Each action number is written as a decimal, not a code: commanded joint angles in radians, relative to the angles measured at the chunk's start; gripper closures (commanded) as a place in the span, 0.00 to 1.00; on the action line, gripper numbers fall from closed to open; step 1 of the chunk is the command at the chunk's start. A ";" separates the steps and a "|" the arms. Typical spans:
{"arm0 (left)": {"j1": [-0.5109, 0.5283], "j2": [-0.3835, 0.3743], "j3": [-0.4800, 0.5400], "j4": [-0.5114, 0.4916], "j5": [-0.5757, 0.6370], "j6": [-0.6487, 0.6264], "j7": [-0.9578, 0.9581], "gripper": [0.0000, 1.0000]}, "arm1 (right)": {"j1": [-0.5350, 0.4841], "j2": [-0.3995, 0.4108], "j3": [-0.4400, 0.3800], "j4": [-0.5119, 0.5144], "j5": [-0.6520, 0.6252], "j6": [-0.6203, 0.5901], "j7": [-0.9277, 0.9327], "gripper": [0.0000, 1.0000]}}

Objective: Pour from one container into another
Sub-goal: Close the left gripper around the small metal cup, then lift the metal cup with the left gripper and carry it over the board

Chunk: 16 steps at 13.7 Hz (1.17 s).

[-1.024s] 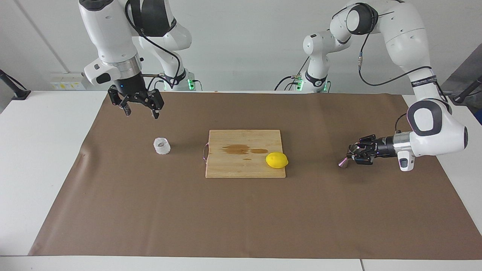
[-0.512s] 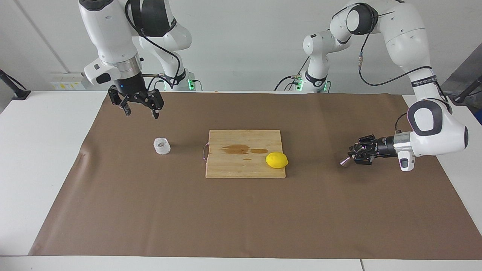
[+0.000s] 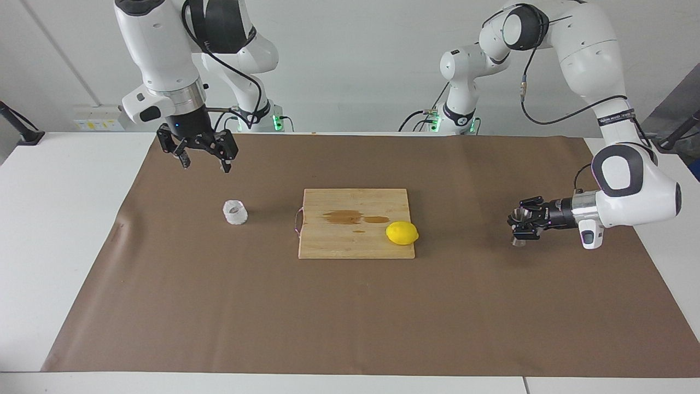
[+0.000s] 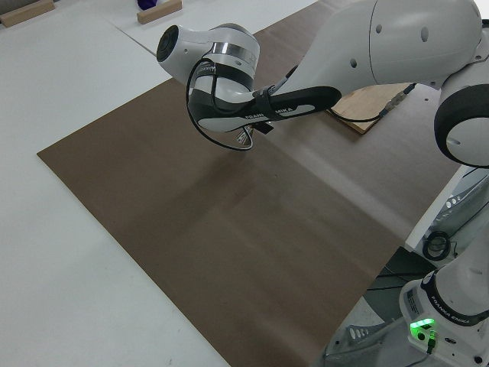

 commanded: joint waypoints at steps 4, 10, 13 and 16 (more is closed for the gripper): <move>-0.011 -0.022 -0.014 0.012 -0.007 -0.032 -0.089 1.00 | -0.015 -0.010 0.006 -0.009 0.029 -0.009 -0.022 0.00; 0.004 -0.033 -0.163 0.032 -0.182 -0.113 -0.355 1.00 | -0.015 -0.010 0.006 -0.009 0.029 -0.007 -0.022 0.00; -0.010 -0.048 -0.221 0.026 -0.248 -0.107 -0.367 1.00 | -0.015 -0.010 0.006 -0.011 0.029 -0.009 -0.022 0.00; -0.022 -0.039 -0.298 0.018 -0.331 -0.095 -0.367 1.00 | -0.015 -0.010 0.006 -0.011 0.029 -0.009 -0.022 0.00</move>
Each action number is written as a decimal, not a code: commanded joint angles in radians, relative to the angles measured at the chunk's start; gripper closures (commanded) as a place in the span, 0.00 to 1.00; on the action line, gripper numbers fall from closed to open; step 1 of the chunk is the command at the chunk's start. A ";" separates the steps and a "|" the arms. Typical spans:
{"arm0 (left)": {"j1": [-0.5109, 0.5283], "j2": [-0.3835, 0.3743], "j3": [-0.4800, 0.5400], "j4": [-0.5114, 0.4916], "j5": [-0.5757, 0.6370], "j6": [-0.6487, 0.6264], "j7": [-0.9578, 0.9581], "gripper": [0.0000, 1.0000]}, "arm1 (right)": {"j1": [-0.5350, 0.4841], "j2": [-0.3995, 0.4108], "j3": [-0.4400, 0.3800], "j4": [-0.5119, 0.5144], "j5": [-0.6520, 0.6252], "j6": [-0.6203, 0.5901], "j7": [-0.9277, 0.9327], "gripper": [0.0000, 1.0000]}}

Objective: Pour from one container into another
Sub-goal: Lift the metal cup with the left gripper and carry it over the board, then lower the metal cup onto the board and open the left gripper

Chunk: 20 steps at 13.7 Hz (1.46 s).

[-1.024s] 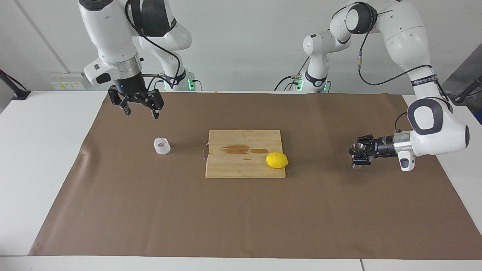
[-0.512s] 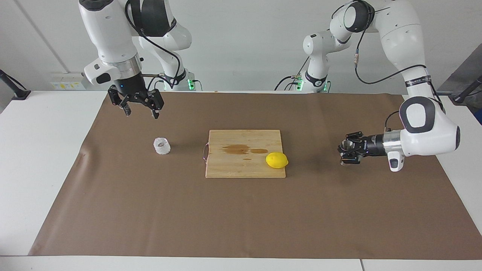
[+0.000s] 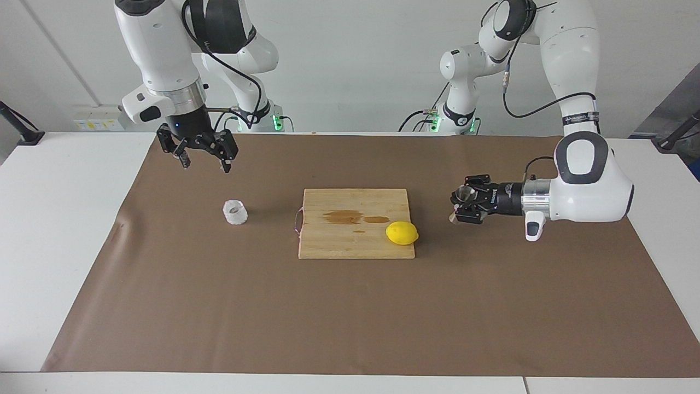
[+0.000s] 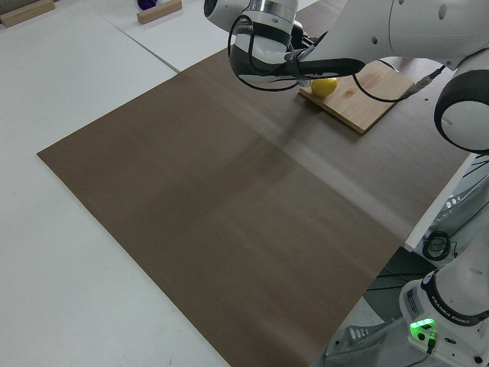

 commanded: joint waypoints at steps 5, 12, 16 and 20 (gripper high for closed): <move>-0.142 0.056 -0.034 -0.013 -0.086 0.081 -0.003 0.99 | -0.015 -0.010 0.006 -0.011 0.029 -0.009 -0.022 0.00; -0.308 0.128 -0.042 -0.010 -0.097 0.182 0.032 0.94 | -0.015 -0.010 0.006 -0.009 0.029 -0.009 -0.022 0.00; -0.356 0.185 -0.080 -0.003 -0.095 0.319 0.041 0.88 | -0.015 -0.010 0.006 -0.009 0.029 -0.009 -0.022 0.00; -0.382 0.203 -0.100 -0.001 -0.097 0.389 0.061 0.85 | -0.015 -0.010 0.006 -0.011 0.029 -0.009 -0.022 0.00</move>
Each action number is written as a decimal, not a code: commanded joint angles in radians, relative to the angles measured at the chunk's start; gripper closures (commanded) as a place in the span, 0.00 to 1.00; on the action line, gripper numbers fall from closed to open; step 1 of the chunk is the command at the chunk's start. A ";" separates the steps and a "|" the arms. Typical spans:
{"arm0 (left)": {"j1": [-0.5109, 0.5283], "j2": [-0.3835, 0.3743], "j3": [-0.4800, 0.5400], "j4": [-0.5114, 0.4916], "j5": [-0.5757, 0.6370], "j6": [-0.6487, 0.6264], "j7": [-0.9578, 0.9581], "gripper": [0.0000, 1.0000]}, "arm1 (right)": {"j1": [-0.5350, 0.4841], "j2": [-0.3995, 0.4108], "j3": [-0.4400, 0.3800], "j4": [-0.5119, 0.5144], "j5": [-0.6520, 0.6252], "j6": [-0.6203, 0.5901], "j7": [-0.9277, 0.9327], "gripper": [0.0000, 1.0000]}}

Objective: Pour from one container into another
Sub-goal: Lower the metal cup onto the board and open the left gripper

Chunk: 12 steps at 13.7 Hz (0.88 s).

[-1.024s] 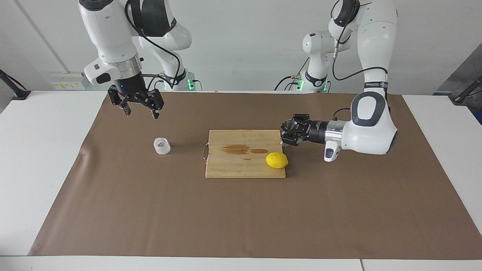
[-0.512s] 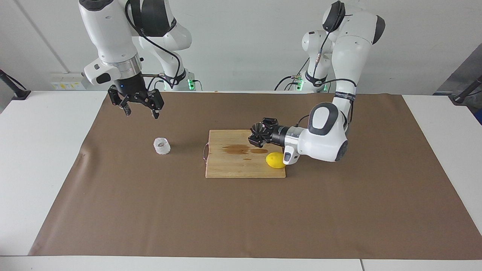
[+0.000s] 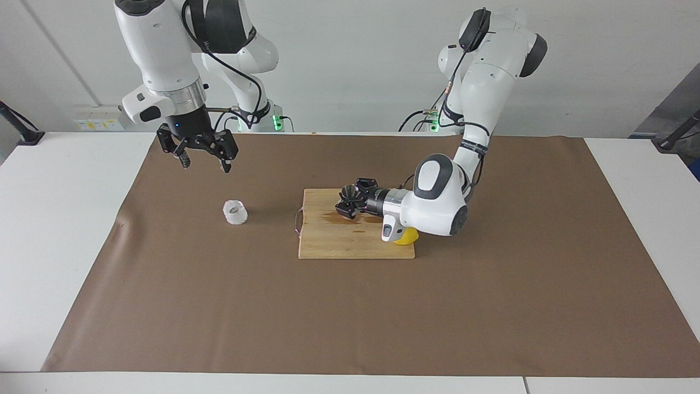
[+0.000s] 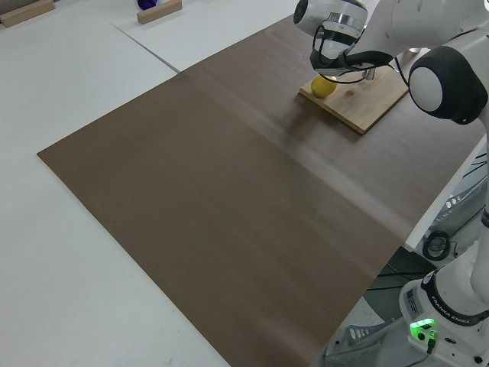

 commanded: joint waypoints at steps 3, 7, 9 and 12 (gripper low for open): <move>-0.020 0.023 -0.006 0.011 -0.031 0.057 0.016 0.74 | -0.015 -0.010 0.006 -0.011 0.029 -0.009 -0.022 0.00; -0.021 0.029 -0.006 0.009 -0.031 0.074 0.014 0.61 | -0.015 -0.010 0.006 -0.009 0.029 -0.007 -0.022 0.00; -0.021 0.031 -0.006 0.009 -0.029 0.075 0.016 0.61 | -0.015 -0.010 0.006 -0.011 0.029 -0.009 -0.022 0.00; -0.020 0.031 -0.004 0.009 -0.028 0.077 0.016 0.59 | -0.015 -0.010 0.006 -0.009 0.029 -0.007 -0.022 0.00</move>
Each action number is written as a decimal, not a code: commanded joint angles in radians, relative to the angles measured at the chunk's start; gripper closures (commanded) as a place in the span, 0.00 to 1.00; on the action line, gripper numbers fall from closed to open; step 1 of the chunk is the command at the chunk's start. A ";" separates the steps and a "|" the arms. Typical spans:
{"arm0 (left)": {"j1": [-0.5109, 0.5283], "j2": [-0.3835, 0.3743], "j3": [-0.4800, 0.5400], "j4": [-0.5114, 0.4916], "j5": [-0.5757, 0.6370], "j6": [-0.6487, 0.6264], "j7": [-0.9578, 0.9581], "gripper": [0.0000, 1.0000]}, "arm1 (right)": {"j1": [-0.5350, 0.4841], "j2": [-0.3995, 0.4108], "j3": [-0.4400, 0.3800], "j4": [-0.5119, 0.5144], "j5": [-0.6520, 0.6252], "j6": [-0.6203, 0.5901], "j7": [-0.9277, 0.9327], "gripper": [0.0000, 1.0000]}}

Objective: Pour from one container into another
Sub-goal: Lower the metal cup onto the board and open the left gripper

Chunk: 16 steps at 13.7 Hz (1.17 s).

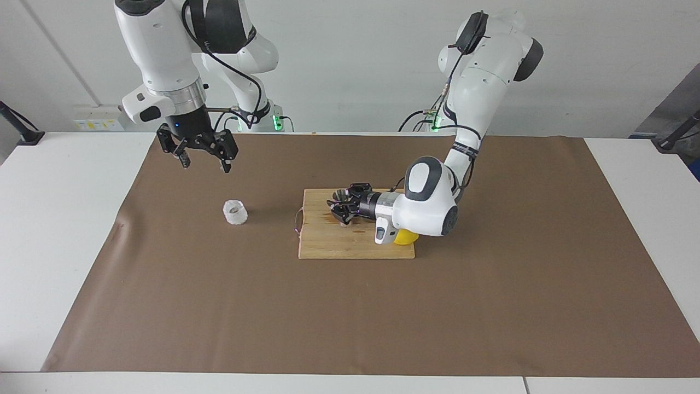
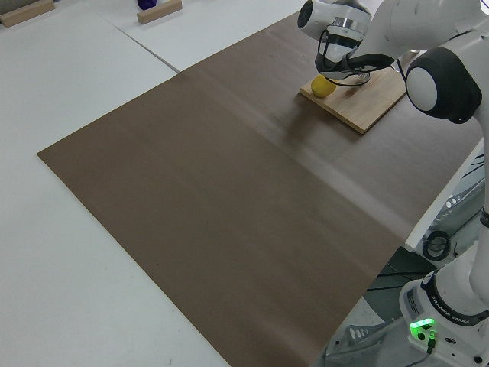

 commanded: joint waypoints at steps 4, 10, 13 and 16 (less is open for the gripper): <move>0.007 0.011 0.003 0.010 -0.012 0.011 0.016 0.45 | -0.015 -0.010 0.006 -0.011 0.029 -0.009 -0.022 0.00; 0.029 0.010 0.003 0.016 -0.010 0.005 0.013 0.00 | -0.014 -0.010 0.006 -0.009 0.029 -0.010 -0.022 0.00; 0.049 -0.003 0.001 0.050 0.045 -0.045 0.009 0.00 | -0.038 -0.012 0.005 -0.009 0.029 -0.069 -0.027 0.00; 0.099 -0.006 0.000 0.150 0.183 -0.206 0.003 0.00 | -0.035 -0.010 0.006 -0.005 0.006 -0.073 -0.027 0.00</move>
